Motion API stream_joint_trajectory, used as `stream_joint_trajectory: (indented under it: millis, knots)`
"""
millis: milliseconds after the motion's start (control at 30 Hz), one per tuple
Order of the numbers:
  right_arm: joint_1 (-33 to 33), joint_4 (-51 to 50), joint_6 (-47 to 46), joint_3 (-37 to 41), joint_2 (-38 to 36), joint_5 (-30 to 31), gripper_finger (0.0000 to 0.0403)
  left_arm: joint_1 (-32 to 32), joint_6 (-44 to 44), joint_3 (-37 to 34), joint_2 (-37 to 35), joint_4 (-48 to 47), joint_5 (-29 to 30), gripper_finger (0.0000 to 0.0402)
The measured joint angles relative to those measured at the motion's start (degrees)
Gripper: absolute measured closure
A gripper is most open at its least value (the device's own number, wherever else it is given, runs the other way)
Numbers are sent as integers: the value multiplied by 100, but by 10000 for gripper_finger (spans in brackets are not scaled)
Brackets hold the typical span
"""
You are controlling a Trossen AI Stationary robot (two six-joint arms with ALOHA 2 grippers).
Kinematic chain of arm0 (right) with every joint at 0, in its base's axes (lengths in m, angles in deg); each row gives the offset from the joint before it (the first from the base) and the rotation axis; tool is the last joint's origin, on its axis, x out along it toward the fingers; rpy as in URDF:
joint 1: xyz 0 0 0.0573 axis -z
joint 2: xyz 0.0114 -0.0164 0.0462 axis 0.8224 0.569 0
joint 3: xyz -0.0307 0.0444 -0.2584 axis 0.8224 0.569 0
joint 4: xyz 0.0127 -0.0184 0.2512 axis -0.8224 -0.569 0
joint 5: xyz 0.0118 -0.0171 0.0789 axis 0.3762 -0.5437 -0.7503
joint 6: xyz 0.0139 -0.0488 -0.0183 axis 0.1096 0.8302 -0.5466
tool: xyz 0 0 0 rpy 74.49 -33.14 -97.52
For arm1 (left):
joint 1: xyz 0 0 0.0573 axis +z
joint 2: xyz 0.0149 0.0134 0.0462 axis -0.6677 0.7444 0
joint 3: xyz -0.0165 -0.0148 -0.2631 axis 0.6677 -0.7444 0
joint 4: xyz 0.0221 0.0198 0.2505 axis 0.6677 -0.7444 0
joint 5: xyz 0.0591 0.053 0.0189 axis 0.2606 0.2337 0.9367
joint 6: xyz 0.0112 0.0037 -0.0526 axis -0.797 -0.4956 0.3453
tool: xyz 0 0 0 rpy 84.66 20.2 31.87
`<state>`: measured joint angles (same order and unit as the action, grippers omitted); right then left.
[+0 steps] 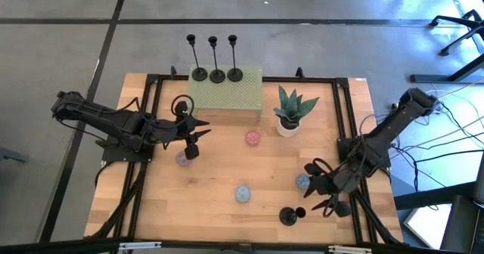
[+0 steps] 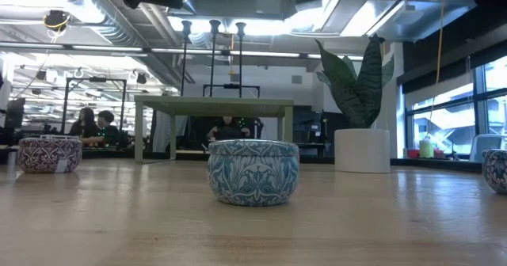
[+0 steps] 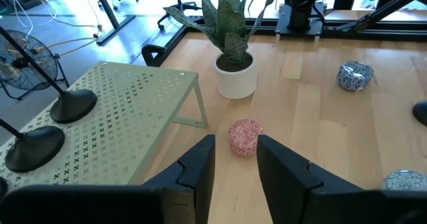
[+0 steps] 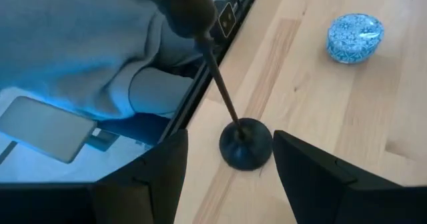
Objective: Pick & Place candle stick holders
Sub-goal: Align the black candle holder with the other black candle holder on the shelf
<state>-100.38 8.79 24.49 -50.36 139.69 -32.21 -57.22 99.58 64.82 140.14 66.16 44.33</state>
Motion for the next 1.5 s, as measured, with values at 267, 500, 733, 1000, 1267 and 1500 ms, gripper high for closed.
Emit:
stream_joint_trajectory:
  millis: [267, 500, 733, 1000, 1267, 1500]
  knots:
    - [4, 846, 90, 0, 451, 560, 179, 0, 1, 0, 0, 2, 0, 295]
    - [2, 1609, 196, 0, 1011, 486, 198, 2, 1, 0, 0, 0, 0, 295]
    - [1, 2071, 170, 0, 1108, 479, 224, 1, -5, 0, 0, 2, 0, 295]
    - [1, 2376, 206, 0, 1103, 380, 252, 1, -16, 0, 0, 4, 12, 295]
    - [165, 2381, 225, 0, 1103, 420, 299, 0, -16, 0, 0, 5, 15, 295]
    - [341, 2594, 575, -1, 1103, 428, 309, 0, -16, 0, 0, 5, 22, 295]
